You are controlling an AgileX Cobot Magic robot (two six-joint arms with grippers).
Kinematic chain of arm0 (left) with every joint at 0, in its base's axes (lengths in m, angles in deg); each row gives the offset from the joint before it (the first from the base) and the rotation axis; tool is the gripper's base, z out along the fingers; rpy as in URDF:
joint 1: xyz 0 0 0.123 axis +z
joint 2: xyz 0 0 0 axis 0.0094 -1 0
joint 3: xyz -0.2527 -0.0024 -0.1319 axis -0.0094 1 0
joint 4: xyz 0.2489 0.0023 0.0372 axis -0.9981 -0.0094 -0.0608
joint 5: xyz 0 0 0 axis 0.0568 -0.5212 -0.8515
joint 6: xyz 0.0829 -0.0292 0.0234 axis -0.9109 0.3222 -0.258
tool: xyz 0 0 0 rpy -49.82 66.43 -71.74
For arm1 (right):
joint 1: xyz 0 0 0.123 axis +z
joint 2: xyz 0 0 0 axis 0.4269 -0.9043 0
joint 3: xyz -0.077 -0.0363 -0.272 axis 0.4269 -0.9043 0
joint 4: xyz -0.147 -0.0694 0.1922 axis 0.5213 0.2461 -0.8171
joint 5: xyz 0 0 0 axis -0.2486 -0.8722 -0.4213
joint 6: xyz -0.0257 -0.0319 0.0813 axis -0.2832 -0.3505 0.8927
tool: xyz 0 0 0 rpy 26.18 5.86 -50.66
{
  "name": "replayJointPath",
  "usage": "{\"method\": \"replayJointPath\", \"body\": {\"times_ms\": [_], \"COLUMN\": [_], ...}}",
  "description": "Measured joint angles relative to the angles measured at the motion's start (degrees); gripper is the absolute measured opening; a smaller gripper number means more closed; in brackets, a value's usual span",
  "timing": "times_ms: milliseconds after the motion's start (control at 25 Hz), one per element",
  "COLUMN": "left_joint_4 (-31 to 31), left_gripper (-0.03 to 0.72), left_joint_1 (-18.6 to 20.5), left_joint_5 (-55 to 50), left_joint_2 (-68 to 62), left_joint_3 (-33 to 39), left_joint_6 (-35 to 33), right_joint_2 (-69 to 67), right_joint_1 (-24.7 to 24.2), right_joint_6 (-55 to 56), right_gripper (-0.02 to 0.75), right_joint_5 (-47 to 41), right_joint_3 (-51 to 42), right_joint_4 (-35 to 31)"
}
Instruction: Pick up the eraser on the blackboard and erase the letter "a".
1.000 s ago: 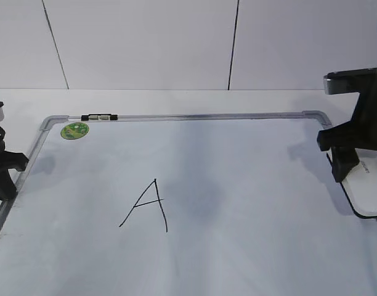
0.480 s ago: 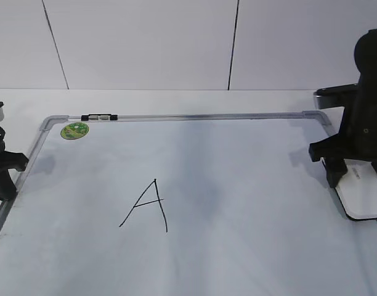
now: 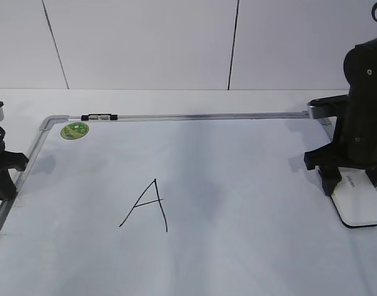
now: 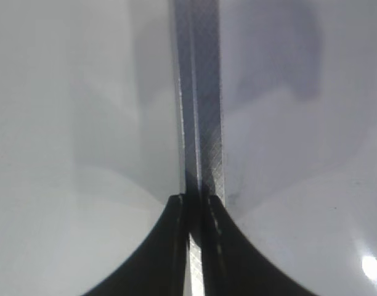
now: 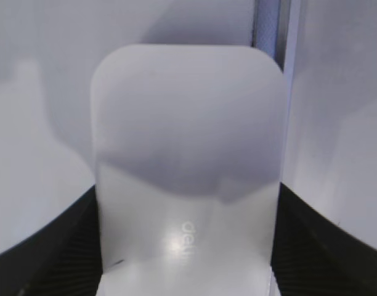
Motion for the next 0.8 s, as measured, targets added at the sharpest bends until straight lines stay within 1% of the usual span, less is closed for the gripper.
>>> {"method": "replayJointPath", "body": {"times_ms": [280,600,800], "left_joint_4": [0.00,0.00,0.00], "left_gripper": [0.016,0.016,0.016], "left_joint_1": [0.00,0.00,0.00], "left_joint_5": [0.00,0.00,0.00], "left_joint_2": [0.00,0.00,0.00], "left_joint_3": [0.00,0.00,0.00], "left_joint_6": [0.00,0.00,0.00], "right_joint_2": [0.00,0.00,0.00], "right_joint_1": [0.00,0.00,0.00], "right_joint_6": [0.13,0.13,-1.41], "right_gripper": [0.552,0.585,0.585], "right_joint_5": [0.00,-0.68,-2.23], "right_joint_3": [0.00,0.00,1.19], "right_joint_4": [0.00,0.00,-1.51]}}
